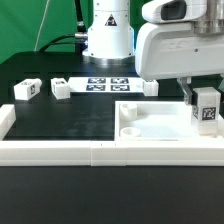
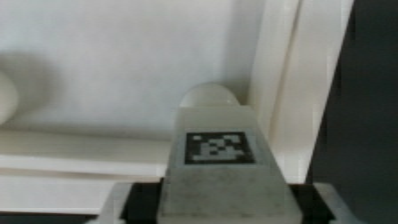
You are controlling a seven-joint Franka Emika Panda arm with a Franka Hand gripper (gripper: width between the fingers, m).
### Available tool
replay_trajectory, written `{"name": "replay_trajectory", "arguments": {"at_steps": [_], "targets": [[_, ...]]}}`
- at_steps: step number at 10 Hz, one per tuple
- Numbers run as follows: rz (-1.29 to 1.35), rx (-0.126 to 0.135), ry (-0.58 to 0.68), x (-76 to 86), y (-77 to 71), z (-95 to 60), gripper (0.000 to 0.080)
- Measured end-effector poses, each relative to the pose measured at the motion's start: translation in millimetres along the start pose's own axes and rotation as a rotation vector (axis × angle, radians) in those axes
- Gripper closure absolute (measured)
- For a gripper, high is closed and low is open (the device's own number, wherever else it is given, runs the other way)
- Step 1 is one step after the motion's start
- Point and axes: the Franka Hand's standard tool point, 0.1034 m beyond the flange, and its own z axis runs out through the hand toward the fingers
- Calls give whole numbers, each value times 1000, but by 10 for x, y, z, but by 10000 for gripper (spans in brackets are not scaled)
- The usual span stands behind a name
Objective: Assemble one leg
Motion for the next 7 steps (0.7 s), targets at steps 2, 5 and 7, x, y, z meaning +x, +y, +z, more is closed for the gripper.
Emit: {"name": "replay_trajectory", "arguments": {"at_steps": [2, 5, 7], "targets": [[68, 9, -1, -5, -5, 4, 509], [543, 31, -9, -22, -22, 17, 509], [854, 15, -10, -39, -60, 24, 508]]}}
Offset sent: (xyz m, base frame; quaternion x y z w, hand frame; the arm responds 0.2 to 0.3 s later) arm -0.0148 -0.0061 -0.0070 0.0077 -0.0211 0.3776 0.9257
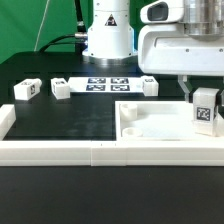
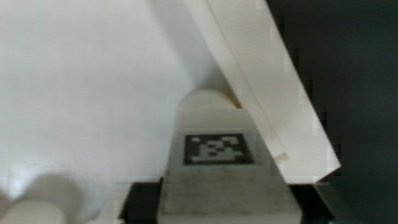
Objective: Assemble one leg
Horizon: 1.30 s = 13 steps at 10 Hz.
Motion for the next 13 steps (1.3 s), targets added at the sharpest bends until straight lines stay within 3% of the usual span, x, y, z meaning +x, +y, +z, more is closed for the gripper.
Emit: {"name": "replay_trajectory", "arguments": {"at_steps": [3, 4, 6, 7, 8, 9, 13], "targets": [[362, 4, 10, -19, -18, 9, 508], [479, 16, 4, -8, -16, 12, 508], [538, 23, -2, -4, -17, 12, 508], [514, 23, -2, -7, -19, 13, 452], [459, 23, -1, -5, -19, 12, 263], [390, 28, 1, 35, -19, -7, 186], [-190, 9, 12, 55, -34, 14, 152]]}}
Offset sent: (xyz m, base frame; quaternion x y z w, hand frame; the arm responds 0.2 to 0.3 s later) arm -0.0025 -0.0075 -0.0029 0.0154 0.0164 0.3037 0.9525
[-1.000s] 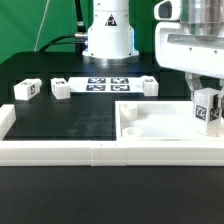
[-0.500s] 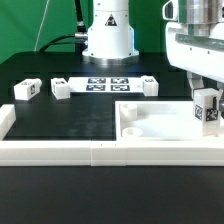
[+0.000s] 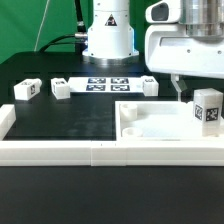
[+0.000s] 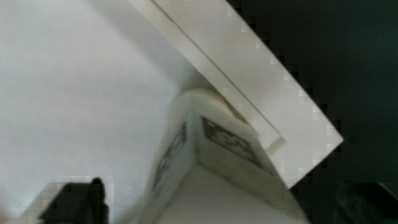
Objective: Assemble one leg
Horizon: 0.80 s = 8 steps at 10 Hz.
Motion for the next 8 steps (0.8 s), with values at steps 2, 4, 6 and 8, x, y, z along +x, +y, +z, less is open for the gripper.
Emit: {"name": "replay_trajectory", "arguments": {"at_steps": [2, 4, 6, 8], "targets": [[-241, -30, 3, 0, 15, -5, 151], [-443, -56, -9, -4, 0, -19, 151], [-570, -57, -13, 12, 21, -19, 151], [-610, -56, -15, 10, 23, -17, 278]]}}
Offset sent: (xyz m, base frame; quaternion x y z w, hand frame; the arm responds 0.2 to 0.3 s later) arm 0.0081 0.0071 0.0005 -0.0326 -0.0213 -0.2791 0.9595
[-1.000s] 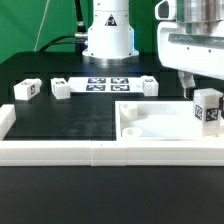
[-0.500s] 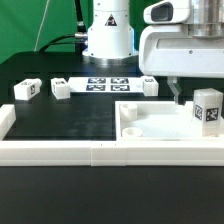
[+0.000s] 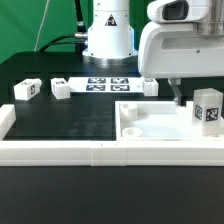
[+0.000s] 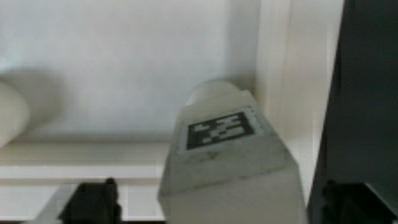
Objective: Assemble one leg
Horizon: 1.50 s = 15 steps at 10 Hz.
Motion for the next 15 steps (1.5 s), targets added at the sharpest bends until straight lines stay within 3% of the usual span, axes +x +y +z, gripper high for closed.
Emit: {"name": "replay_trajectory", "arguments": {"at_steps": [2, 5, 9, 15], "targets": [[7, 0, 0, -2, -1, 2, 510], [62, 3, -1, -6, -4, 6, 510], [763, 16, -1, -20, -20, 22, 509], [1464, 30, -17, -20, -6, 26, 509]]}}
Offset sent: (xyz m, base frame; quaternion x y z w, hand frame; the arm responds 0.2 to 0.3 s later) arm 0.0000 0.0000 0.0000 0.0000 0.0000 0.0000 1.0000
